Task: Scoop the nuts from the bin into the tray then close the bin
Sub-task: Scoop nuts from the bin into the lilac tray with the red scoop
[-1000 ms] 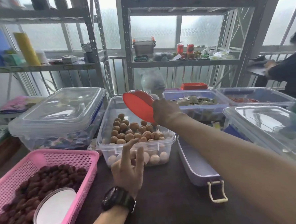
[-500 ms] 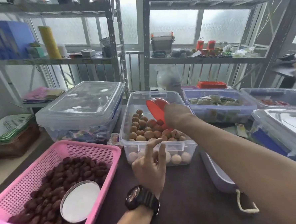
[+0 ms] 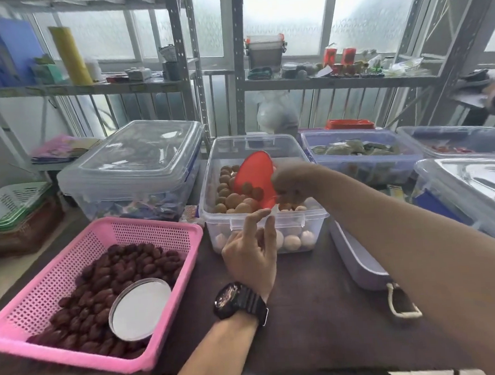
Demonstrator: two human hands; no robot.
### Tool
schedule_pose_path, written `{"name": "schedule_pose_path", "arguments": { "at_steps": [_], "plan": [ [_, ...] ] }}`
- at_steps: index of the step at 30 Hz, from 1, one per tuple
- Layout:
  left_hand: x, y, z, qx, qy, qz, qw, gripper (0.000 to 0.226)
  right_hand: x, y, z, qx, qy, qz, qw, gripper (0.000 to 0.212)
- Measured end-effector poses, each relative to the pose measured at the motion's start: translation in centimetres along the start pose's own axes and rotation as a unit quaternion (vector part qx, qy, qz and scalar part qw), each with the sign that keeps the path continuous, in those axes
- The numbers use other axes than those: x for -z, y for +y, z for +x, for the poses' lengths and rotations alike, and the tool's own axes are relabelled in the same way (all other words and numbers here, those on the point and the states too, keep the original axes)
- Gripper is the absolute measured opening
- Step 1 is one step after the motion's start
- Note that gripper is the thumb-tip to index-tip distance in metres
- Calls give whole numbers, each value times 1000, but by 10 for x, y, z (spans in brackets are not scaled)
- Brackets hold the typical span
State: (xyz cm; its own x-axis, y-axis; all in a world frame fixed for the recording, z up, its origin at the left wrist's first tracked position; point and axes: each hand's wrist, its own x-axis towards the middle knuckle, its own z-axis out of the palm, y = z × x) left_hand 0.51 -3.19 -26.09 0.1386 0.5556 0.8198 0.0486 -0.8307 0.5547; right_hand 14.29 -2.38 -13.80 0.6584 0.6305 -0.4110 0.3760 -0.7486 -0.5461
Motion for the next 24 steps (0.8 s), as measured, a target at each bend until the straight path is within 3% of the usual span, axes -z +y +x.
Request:
{"name": "schedule_pose_path", "arguments": {
  "at_steps": [4,10,18,24],
  "plan": [
    [0,0,0,1,-11,10,1000,14,-8,2,8,-32,-46,111,992,27],
    [1,0,1,5,-21,-5,1000,13,-19,7,11,-70,-135,372,916,23],
    [1,-3,0,-3,-40,-17,999,15,26,19,-26,-38,-209,480,851,33],
    [3,0,0,2,-46,-14,999,20,10,-3,-35,20,-199,508,838,36]
  ]
}}
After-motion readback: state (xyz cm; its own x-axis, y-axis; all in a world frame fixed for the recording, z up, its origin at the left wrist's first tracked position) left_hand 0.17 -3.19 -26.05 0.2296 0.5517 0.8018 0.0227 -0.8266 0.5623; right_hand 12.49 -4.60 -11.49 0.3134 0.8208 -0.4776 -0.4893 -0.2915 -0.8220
